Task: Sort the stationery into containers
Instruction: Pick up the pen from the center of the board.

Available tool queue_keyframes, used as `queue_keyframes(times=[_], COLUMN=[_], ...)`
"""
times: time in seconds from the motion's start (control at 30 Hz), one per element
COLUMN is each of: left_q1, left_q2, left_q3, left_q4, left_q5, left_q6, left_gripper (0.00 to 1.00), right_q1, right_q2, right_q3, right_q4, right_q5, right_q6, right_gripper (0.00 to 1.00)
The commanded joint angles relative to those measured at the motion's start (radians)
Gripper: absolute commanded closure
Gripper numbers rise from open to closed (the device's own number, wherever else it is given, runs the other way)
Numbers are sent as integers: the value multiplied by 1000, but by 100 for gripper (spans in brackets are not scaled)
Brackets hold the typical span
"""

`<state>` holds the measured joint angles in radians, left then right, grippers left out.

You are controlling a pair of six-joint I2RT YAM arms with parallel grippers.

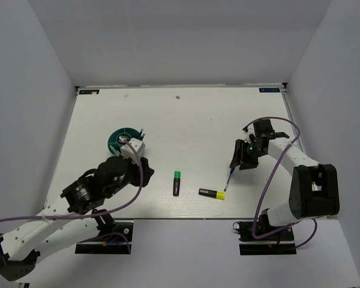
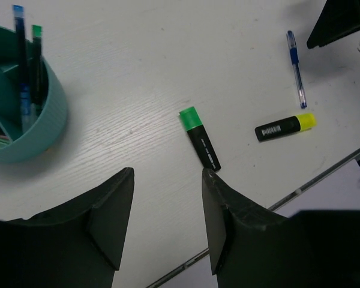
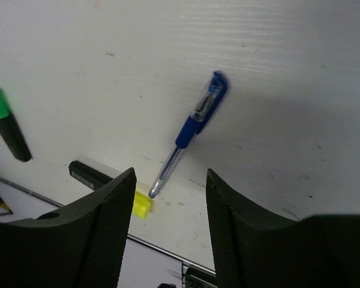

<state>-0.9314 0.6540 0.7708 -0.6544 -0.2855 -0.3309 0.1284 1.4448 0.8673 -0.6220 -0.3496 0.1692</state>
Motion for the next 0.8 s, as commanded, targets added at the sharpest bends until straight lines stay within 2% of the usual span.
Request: queue_keyframes(times=[0.0,0.07,0.13,0.23,0.6,0.77], left_q1=[0,2,2,0,2,2], left_q2=[-85,-137,-168,-192,-232,-248], left_q3=[-8,-11,-19,-22,-1,15], left_q4=[-109,-137,-171,-203,-268,-298], left_q5=[-92,-116,-130,-138,-162,-173], left_q6=[-25,-36,-42,-54,-68,-65], left_gripper=[41,41,41,41,41,41], right_q1=[28,54,66,92,186,201], right_q2=[28,49,66,91,258,307], right_q3=[52,55,62,61,160,165], right_q4=[-30,-30,-31,8,-24,-42], right_q5=[151,251,279,299,399,429], right_q6=[110,170,194,219,282,293], right_gripper=[47,47,48,54,54,62])
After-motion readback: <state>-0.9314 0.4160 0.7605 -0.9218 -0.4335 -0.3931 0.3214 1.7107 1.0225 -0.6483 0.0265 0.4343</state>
